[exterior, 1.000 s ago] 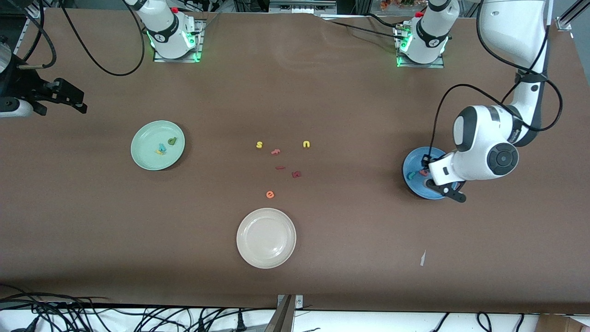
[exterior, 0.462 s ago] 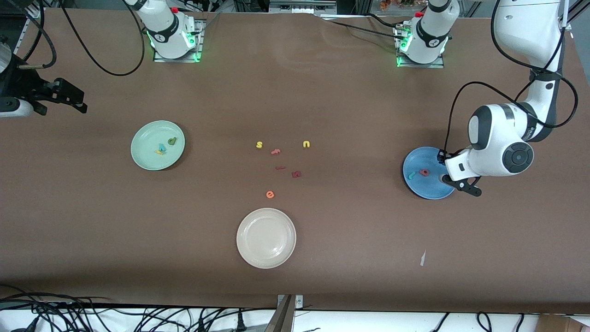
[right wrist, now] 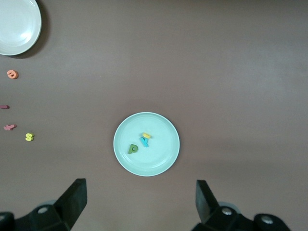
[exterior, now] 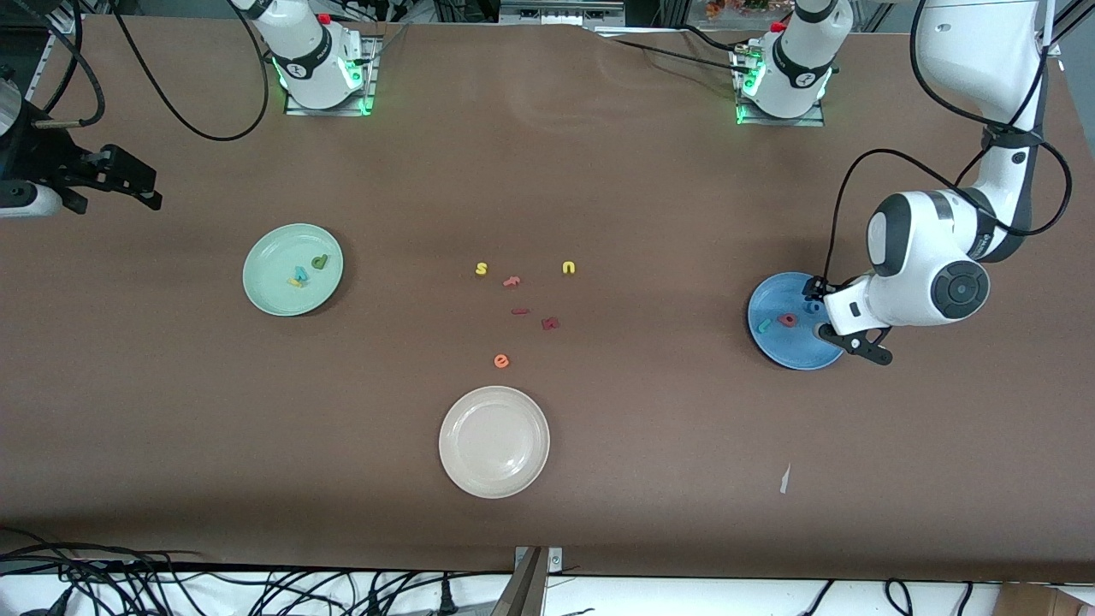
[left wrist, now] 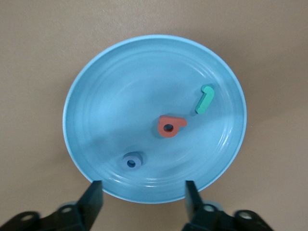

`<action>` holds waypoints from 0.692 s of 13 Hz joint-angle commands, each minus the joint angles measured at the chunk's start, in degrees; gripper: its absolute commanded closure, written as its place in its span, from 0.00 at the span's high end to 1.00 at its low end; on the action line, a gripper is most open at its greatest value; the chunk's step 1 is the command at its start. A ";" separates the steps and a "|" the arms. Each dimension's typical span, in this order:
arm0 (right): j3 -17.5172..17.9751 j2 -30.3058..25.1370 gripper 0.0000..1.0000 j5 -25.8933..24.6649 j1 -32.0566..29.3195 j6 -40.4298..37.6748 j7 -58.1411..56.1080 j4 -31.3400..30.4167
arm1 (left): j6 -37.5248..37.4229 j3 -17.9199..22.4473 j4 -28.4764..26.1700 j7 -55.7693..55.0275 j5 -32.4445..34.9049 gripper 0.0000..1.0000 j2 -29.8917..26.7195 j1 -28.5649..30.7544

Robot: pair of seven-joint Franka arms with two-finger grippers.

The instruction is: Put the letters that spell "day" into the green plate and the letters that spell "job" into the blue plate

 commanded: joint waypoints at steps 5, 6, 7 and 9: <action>-0.01 -0.73 1.00 -0.05 -0.06 -0.24 0.73 -0.50 | 1.80 -0.14 -9.57 -0.67 1.62 1.00 -10.77 0.07; -0.01 -0.73 1.00 -0.05 -0.06 -0.24 0.73 -0.50 | 1.80 -0.14 -9.84 -0.58 1.44 1.00 -12.35 0.25; -0.01 -0.73 1.00 0.04 -0.06 -0.33 0.73 -0.50 | 1.80 -0.14 -9.67 -0.58 1.18 1.00 -14.63 0.33; -0.01 -0.65 1.00 0.04 -0.06 -0.33 0.73 -0.50 | 1.36 -0.23 -9.32 -0.58 1.52 1.00 -19.90 1.47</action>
